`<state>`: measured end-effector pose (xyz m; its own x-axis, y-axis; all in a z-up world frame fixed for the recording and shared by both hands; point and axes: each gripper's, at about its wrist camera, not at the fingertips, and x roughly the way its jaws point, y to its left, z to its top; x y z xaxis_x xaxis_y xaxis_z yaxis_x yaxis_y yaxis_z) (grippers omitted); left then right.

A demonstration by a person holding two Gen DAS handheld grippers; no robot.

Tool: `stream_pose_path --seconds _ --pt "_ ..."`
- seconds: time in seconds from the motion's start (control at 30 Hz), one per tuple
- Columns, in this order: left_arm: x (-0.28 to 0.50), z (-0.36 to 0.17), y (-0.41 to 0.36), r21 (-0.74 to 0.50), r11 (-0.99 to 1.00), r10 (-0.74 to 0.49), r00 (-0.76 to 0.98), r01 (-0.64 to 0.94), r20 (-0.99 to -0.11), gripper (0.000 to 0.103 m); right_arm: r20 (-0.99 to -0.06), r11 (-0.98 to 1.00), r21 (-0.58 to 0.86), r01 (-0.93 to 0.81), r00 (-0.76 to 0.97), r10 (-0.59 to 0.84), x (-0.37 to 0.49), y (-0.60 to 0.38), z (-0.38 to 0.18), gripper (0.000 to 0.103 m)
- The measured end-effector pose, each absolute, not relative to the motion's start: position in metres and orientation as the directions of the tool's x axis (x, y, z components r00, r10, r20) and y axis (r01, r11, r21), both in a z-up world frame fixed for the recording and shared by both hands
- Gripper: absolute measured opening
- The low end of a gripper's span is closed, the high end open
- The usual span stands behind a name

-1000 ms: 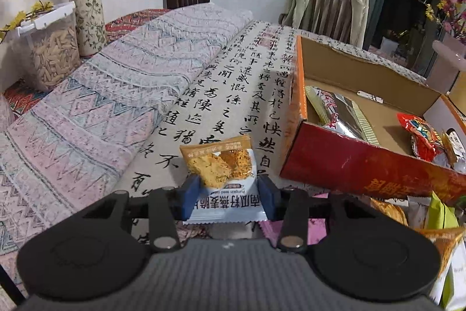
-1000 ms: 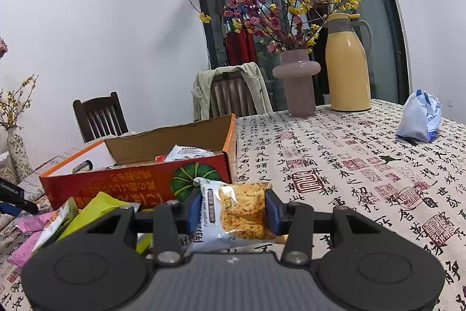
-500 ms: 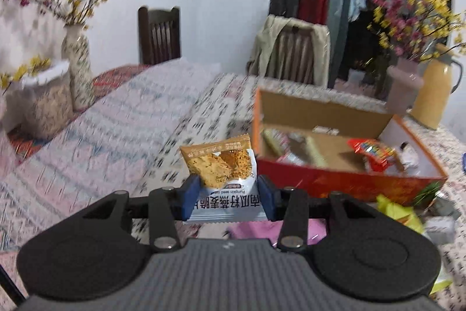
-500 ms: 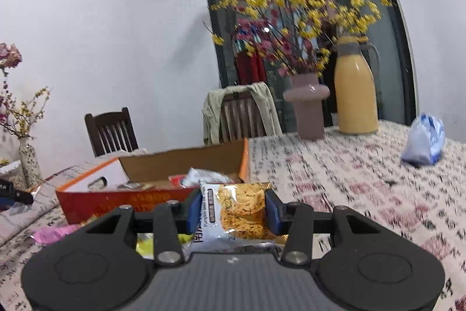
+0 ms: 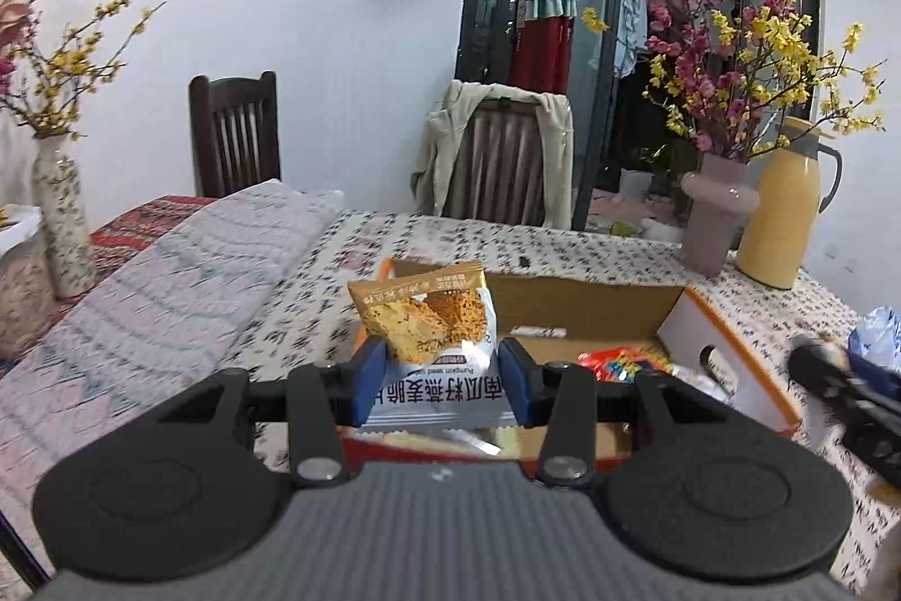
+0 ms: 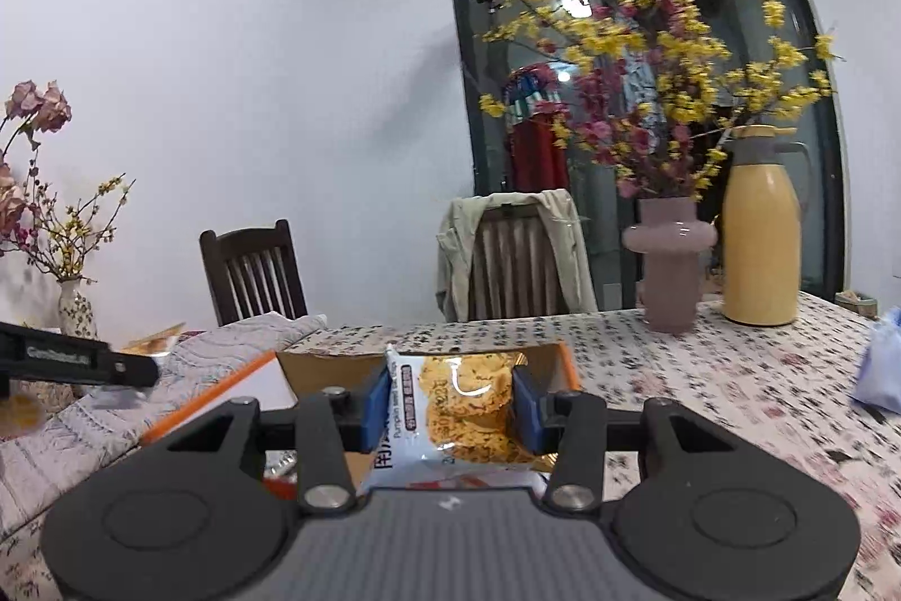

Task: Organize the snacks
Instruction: 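Carry both biscuit packets over the box and open both grippers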

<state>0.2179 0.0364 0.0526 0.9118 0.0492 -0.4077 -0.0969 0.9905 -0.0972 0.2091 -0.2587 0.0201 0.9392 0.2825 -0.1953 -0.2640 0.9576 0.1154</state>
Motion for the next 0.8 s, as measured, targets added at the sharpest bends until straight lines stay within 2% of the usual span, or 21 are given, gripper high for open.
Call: stream_pose_path --seconds 0.3,0.5,0.6,0.63,0.67,0.7,0.73,0.77,0.8 --pt "0.255 0.035 0.023 -0.086 0.991 0.057 0.916 -0.098 -0.397 0.045 -0.289 0.959 0.080 -0.272 0.915 0.283 0.264 -0.217 0.012 0.044" --pt "0.269 0.012 0.024 -0.095 0.993 0.032 0.916 -0.076 -0.400 0.045 -0.307 0.964 0.077 -0.256 0.913 0.267 0.273 -0.213 0.000 0.044" --pt "0.268 0.009 0.025 -0.102 0.993 0.018 0.917 -0.064 -0.397 0.045 -0.312 0.963 0.080 -0.259 0.911 0.271 0.273 -0.214 -0.002 0.050" --pt "0.266 0.010 0.027 -0.111 0.992 0.015 0.922 -0.063 -0.387 0.047 -0.312 0.962 0.085 -0.261 0.910 0.274 0.272 -0.214 -0.003 0.056" --pt "0.264 0.011 0.028 -0.116 0.991 0.016 0.927 -0.064 -0.375 0.056 -0.310 0.962 0.089 -0.259 0.911 0.274 0.272 -0.215 -0.003 0.060" --pt "0.261 0.012 0.029 -0.121 0.990 0.023 0.932 -0.071 -0.361 0.073 -0.305 0.962 0.094 -0.258 0.912 0.274 0.271 -0.217 -0.003 0.060" --pt "0.259 0.012 0.029 -0.123 0.989 0.034 0.938 -0.081 -0.345 0.081 -0.301 0.960 0.099 -0.261 0.912 0.279 0.271 -0.218 -0.003 0.064" --pt "0.256 0.013 0.030 -0.122 0.988 0.048 0.944 -0.093 -0.326 0.093 -0.293 0.958 0.108 -0.267 0.912 0.287 0.270 -0.220 -0.002 0.075" --pt "0.253 0.014 0.030 -0.124 0.987 0.062 0.949 -0.105 -0.309 0.103 -0.284 0.957 0.112 -0.268 0.914 0.289 0.268 -0.221 -0.001 0.083"
